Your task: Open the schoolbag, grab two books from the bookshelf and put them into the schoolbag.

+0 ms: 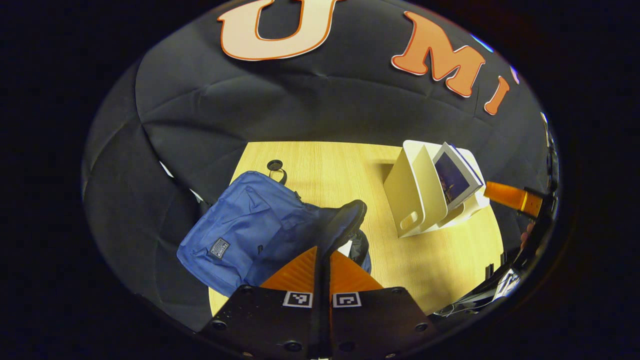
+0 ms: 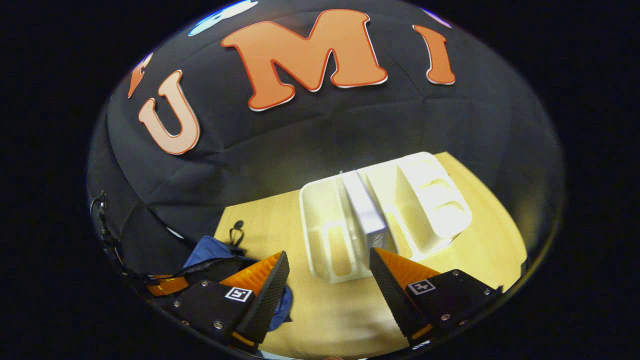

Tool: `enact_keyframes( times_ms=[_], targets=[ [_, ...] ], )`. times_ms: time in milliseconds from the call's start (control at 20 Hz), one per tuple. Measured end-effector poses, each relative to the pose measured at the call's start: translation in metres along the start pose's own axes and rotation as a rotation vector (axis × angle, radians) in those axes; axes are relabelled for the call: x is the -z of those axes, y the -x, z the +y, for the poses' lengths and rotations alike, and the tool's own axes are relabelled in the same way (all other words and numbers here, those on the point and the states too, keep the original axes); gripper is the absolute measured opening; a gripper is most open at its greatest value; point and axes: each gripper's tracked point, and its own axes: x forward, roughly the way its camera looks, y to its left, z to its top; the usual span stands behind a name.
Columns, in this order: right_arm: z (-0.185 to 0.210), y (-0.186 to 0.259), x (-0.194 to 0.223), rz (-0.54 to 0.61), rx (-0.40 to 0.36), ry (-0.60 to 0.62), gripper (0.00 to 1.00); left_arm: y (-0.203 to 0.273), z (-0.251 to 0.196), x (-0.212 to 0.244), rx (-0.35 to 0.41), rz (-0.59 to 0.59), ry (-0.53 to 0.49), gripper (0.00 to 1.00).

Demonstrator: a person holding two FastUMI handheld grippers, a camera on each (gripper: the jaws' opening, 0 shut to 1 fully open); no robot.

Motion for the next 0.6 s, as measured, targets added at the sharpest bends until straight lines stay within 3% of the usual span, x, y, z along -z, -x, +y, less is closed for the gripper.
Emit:
enact_keyframes(
  times_ms=[200, 450, 600],
  targets=[
    [-0.031, -0.024, -0.025, 0.071, 0.068, 0.142, 0.97, 0.0, -0.003, 0.002, 0.0, -0.003, 0.01, 0.01],
    [-0.023, -0.065, -0.02, 0.239, 0.032, 0.287, 0.97, 0.001, -0.001, 0.006, 0.0, -0.005, 0.016, 0.01],
    [-0.027, -0.09, -0.011, 0.317, 0.046, 0.312, 0.97, 0.003, 0.002, 0.008, 0.0, -0.007, 0.017, 0.0]
  ],
)
